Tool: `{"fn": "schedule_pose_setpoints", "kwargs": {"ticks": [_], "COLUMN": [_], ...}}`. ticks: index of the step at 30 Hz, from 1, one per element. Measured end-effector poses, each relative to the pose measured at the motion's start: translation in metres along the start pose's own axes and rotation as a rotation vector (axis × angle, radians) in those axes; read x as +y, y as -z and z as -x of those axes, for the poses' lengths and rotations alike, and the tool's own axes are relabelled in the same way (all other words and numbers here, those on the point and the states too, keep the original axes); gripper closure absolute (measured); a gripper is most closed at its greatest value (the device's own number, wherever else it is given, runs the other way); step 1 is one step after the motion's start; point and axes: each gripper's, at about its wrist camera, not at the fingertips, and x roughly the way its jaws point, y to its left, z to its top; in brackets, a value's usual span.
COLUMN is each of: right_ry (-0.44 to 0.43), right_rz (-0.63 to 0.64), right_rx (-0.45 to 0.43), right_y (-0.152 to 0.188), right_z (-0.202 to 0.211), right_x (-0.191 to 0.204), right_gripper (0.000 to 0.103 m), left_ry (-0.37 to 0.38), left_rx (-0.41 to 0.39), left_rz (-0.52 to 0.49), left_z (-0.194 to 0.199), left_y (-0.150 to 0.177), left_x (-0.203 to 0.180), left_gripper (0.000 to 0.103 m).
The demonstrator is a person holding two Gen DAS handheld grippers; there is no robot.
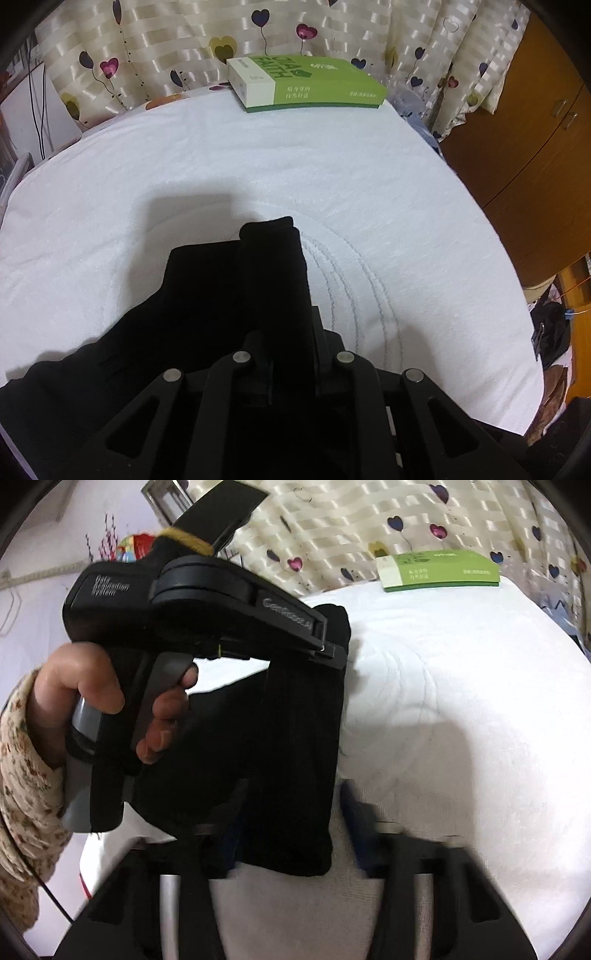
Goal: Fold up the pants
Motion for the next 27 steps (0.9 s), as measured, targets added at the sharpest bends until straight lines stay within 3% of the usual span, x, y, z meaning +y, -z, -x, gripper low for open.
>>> {"fn": "schedule_pose_setpoints", "kwargs": {"ticks": [5,17,21,27], "right_ry": [0.002,0.046,0.001,-0.084], "right_rz": [0.002,0.058,0.128,0.234], "right_rx": [-0.062,-0.138,-0.136,-0.144], "right_y": [-0.004,-0.016,-0.019,-0.028], "right_z": [0.023,0.065,0.062,0.051], "right_x": [-0.006,0.004,0.031,0.078], "right_gripper": [0.093,0.093,0.093,0.093], "left_ry": [0.044,0.142,0.171,0.157], "left_rx": [-0.028,-0.114,-0.121,-0.185], "left_rz": [0.018,-0.043,-0.030,0.002], "left_z": [0.011,0.041,0.053,0.094], "left_y": [-0.004,-0.023,-0.019,-0.002], "left_x": [0.002,-0.036,-0.024,0.019], "left_gripper": [0.089,0.089,0.089,0.089]}}
